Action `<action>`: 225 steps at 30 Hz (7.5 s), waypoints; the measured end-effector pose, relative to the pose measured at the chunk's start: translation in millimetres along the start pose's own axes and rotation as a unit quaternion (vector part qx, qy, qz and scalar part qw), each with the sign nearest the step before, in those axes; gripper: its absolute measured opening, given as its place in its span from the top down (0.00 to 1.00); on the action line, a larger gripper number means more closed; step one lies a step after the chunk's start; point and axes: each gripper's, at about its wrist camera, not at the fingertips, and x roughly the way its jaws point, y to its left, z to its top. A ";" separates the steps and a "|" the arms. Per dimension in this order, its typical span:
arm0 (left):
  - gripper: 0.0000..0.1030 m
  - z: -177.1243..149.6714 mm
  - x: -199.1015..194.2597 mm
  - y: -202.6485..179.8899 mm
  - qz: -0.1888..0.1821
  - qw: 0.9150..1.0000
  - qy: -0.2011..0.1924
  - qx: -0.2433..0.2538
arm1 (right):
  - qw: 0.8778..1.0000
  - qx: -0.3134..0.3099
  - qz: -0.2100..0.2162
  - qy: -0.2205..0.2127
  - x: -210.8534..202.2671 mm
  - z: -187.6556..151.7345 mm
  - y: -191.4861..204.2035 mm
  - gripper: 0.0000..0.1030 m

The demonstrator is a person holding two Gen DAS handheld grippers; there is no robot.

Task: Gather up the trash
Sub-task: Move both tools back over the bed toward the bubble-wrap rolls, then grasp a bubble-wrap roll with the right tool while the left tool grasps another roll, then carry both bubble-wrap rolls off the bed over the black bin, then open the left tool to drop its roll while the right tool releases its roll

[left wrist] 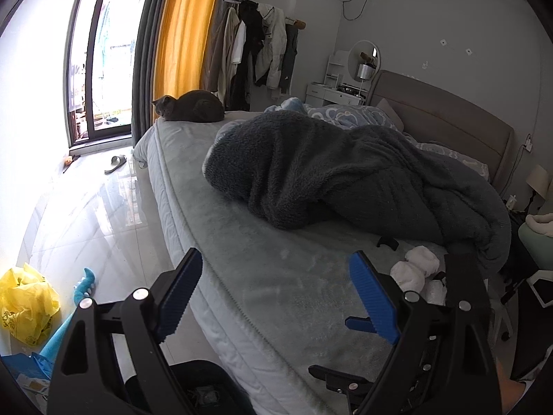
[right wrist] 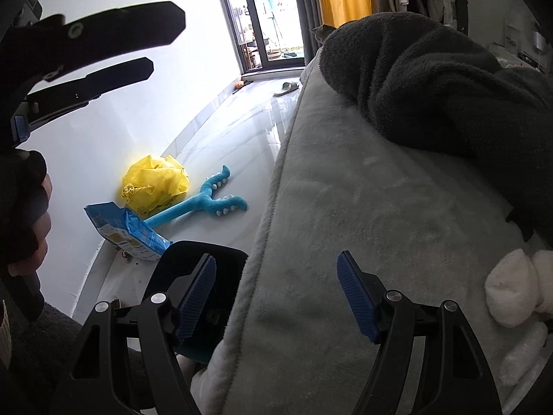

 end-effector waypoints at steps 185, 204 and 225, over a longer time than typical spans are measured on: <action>0.62 -173.1 -15.0 76.8 0.115 0.982 0.115 -0.098 | 0.988 0.057 -0.045 -0.134 -59.1 -56.7 82.1 0.38; 0.62 -220.2 8.1 138.8 0.118 0.956 0.217 -0.157 | 0.998 0.046 -0.018 -0.048 29.1 -38.4 111.2 0.38; 0.27 -239.4 -7.9 179.9 0.108 0.945 0.233 -0.201 | 0.995 0.054 -0.002 0.078 122.2 -45.1 132.1 0.38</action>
